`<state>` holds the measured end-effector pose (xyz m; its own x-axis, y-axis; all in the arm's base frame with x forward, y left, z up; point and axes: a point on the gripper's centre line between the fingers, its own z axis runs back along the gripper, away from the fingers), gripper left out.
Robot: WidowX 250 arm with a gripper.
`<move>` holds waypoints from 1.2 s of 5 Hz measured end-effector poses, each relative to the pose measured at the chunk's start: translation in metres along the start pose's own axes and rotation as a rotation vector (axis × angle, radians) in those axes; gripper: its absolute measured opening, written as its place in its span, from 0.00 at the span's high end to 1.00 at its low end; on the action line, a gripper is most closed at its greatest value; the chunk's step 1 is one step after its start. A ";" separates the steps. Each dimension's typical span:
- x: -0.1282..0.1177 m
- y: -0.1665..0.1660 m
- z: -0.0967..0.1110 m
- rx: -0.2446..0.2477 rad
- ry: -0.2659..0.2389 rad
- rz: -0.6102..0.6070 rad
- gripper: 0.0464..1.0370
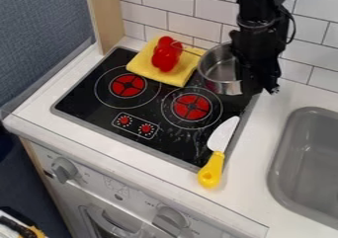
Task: Move the silver pot to the upper right burner
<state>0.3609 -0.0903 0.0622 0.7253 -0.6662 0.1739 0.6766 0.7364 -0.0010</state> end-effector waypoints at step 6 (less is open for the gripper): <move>-0.016 0.014 -0.036 -0.137 0.060 0.022 0.47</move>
<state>0.3633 -0.0734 0.0238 0.7437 -0.6588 0.1134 0.6684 0.7307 -0.1391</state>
